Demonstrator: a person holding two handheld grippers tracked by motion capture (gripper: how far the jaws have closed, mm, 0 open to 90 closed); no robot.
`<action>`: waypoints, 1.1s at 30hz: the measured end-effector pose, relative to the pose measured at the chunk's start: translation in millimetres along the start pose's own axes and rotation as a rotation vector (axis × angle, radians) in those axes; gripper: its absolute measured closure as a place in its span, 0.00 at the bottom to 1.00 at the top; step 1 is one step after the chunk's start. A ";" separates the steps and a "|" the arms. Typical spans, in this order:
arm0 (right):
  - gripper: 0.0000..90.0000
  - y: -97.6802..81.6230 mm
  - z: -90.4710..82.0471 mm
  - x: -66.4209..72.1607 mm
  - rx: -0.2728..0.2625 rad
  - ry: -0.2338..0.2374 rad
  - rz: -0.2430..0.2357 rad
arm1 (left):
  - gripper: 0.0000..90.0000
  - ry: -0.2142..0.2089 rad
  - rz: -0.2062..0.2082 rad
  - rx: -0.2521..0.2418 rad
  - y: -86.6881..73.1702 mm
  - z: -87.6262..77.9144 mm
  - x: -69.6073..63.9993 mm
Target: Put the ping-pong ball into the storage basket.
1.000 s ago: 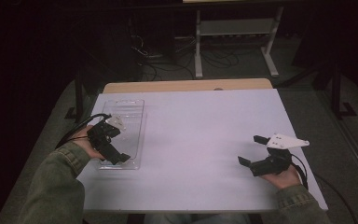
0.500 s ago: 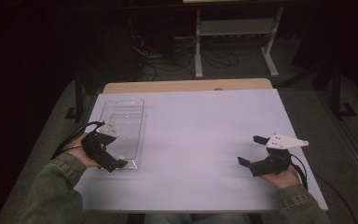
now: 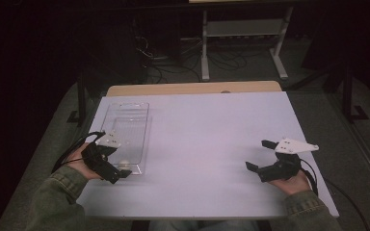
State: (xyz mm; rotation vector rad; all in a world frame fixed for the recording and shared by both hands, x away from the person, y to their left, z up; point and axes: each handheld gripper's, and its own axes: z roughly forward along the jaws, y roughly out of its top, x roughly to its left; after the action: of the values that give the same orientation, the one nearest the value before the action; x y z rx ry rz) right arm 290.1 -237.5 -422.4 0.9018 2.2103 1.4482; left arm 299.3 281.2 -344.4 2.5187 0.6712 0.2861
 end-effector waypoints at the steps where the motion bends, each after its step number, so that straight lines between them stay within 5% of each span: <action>1: 0.00 0.0 0.0 0.0 0.000 0.000 -0.001 | 0.00 0.002 0.000 -0.004 -1.1 0.2 -0.7; 6: 0.00 0.0 0.1 0.2 0.001 0.000 -0.002 | 0.00 0.001 -0.009 -0.024 -6.3 2.7 -3.3; 12: 0.00 0.0 0.0 0.0 0.000 -0.001 0.000 | 0.00 0.024 -0.036 -0.121 -14.9 -1.2 -8.4; 21: 0.00 0.0 -0.1 0.2 0.001 -0.001 0.001 | 0.00 0.030 -0.065 -0.186 -25.8 0.4 -11.3; 33: 0.00 0.0 -1.0 0.1 -0.015 0.001 0.008 | 0.00 0.055 -0.146 -0.318 -42.7 1.4 -8.8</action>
State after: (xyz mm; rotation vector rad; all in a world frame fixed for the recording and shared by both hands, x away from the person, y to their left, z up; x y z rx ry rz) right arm 289.4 -238.1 -422.0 0.9064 2.1959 1.4668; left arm 274.9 307.9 -368.8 2.1550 0.7624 0.3785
